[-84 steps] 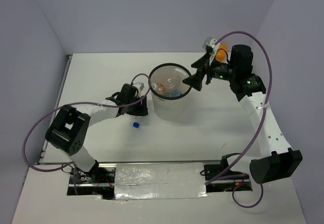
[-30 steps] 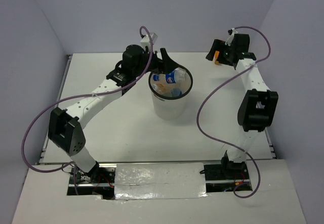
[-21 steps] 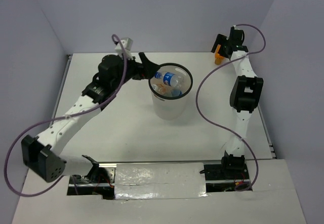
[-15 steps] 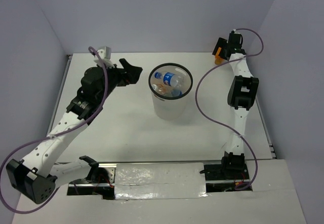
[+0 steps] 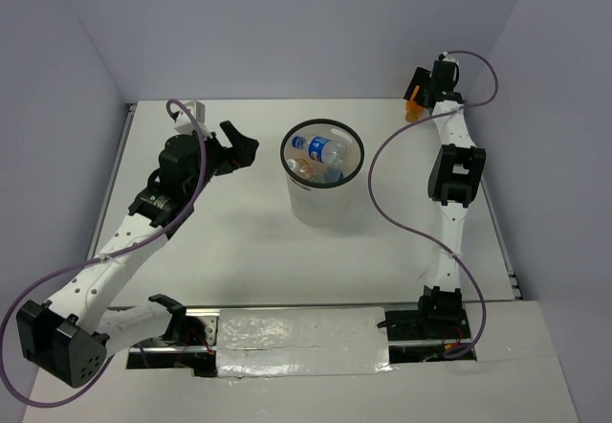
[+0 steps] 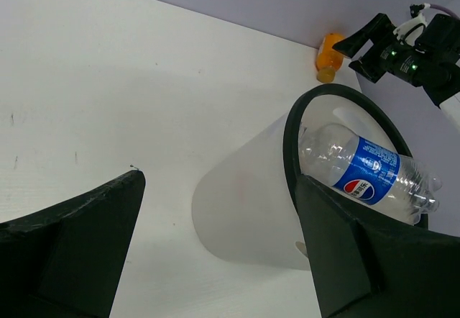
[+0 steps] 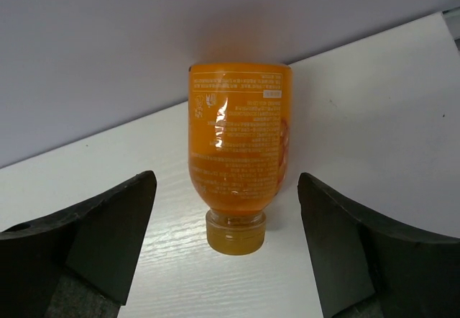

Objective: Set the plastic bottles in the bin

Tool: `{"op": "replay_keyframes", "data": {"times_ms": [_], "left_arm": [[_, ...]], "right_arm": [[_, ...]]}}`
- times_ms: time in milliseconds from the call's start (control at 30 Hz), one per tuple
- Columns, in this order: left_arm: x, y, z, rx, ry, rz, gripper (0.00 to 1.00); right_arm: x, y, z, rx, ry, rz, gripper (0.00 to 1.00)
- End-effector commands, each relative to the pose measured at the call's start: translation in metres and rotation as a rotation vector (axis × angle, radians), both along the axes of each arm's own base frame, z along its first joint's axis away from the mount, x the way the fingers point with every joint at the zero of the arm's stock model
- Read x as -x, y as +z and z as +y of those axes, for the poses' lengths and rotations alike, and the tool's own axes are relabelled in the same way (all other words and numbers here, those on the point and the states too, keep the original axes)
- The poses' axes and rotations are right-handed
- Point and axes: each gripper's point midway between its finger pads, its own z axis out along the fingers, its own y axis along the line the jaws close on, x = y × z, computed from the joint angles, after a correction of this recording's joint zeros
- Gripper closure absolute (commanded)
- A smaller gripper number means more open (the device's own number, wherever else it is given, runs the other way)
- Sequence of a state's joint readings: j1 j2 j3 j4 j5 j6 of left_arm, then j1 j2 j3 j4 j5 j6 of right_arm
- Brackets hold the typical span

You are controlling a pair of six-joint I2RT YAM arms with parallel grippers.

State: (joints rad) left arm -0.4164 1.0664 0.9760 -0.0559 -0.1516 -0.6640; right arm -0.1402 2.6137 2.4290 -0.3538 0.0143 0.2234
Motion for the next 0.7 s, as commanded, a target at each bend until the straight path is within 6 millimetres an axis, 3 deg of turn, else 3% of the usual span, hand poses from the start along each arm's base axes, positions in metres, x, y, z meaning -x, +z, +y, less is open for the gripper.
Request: {"op": "replay_keyframes", "data": {"times_ms": [0, 167, 433, 667], "left_arm": [[-0.002, 0.018, 0.000, 0.049, 0.006, -0.046, 0.01], [0.005, 0.020, 0.003, 0.058, 0.011, -0.053, 0.00], [0.011, 0.019, 0.006, 0.066, 0.016, -0.051, 0.01], [0.012, 0.018, 0.005, 0.076, 0.011, -0.049, 0.01]], "right_arm": [[-0.008, 0.025, -0.007, -0.012, -0.012, -0.064, 0.15], [0.003, 0.011, 0.007, -0.062, 0.041, 0.002, 0.21], [0.021, -0.014, 0.020, -0.168, 0.075, 0.094, 0.20], [0.024, -0.024, 0.010, -0.232, 0.043, 0.108, 0.20]]}}
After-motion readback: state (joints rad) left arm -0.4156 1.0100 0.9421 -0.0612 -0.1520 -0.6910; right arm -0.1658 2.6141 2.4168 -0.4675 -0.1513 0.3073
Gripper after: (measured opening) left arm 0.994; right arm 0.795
